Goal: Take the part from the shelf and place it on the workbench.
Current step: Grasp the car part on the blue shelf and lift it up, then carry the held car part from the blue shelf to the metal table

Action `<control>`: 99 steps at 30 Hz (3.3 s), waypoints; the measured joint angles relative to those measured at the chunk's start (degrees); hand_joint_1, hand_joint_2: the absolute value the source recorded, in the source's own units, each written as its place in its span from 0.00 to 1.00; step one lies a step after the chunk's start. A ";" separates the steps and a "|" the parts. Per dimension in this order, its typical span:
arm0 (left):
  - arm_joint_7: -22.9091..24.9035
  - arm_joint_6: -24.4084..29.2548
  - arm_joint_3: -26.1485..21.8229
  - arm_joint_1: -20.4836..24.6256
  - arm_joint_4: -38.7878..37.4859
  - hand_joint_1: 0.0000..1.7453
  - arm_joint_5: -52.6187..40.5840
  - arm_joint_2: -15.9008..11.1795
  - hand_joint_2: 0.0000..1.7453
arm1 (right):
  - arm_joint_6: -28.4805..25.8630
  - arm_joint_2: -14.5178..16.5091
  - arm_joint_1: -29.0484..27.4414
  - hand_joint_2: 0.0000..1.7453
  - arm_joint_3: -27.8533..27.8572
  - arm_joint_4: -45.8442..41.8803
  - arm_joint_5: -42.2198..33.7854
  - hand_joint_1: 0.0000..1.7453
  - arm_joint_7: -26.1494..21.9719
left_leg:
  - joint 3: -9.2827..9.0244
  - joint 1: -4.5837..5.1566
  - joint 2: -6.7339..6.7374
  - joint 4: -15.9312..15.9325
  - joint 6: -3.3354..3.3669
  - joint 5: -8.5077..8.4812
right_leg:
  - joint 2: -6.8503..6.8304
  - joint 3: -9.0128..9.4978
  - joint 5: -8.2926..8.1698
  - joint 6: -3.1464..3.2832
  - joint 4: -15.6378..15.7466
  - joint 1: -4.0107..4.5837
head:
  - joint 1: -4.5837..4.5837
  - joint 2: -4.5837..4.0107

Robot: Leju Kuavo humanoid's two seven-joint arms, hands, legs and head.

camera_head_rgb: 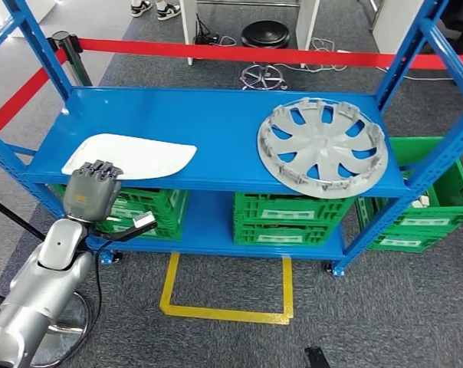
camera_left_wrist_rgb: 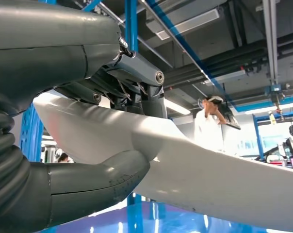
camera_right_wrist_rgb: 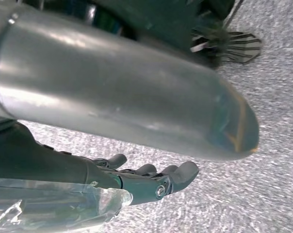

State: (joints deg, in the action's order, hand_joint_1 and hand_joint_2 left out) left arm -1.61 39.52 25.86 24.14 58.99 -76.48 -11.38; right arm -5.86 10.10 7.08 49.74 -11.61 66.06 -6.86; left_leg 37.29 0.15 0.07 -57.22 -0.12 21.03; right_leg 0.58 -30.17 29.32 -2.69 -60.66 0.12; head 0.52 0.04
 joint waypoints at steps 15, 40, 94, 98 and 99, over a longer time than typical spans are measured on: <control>-0.77 0.32 -0.30 0.06 0.11 0.71 1.57 -0.29 1.00 | 0.07 -0.08 -0.08 0.00 -0.01 -0.04 -0.14 0.00 0.01 | -6.48 -0.34 -0.22 -3.88 -1.96 6.30 | -0.13 -7.80 -7.49 1.88 1.92 -0.14 | 0.45 0.00; -1.72 0.50 -2.54 -1.61 1.64 0.71 1.45 -2.80 1.00 | -1.41 -0.18 0.08 0.00 -2.01 -0.09 1.75 0.00 1.10 | 2.61 -0.52 -0.28 -14.42 -2.91 11.15 | -2.62 -1.03 -3.69 3.12 4.79 0.06 | 0.70 0.00; -1.32 -0.20 -3.06 -1.56 2.43 0.71 1.77 -2.88 1.00 | -2.14 -0.22 -0.46 0.00 -2.43 -0.20 0.83 0.00 1.40 | -1.14 -1.06 -7.45 0.84 -1.92 0.26 | 3.35 -2.40 -1.86 1.35 1.04 -0.71 | 0.99 0.00; -1.32 -0.26 -3.08 -1.47 2.43 0.71 1.93 -3.02 1.00 | -2.11 -0.19 -0.40 0.00 -2.43 -0.20 0.89 0.00 1.43 | 1.71 -0.74 -2.33 -4.68 -2.86 3.71 | 0.69 -2.66 -2.67 2.72 1.38 -0.54 | 1.47 0.00; -1.32 -0.28 -3.06 -1.37 2.43 0.71 1.94 -2.95 1.00 | -2.11 -0.21 -0.46 0.00 -2.43 -0.20 0.91 0.00 1.44 | 3.40 -0.69 -1.16 -8.55 -3.00 5.73 | -0.04 -2.79 -2.75 2.89 1.40 -0.43 | 1.62 0.00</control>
State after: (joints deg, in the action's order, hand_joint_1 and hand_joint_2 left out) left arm -2.93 39.24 22.80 22.77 61.42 -74.54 -14.33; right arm -7.98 9.90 6.62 47.31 -11.80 66.97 -5.43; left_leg 40.69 -0.54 -1.09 -65.77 -3.12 26.76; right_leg 0.55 -32.97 26.57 0.20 -59.26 -0.31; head 2.14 0.04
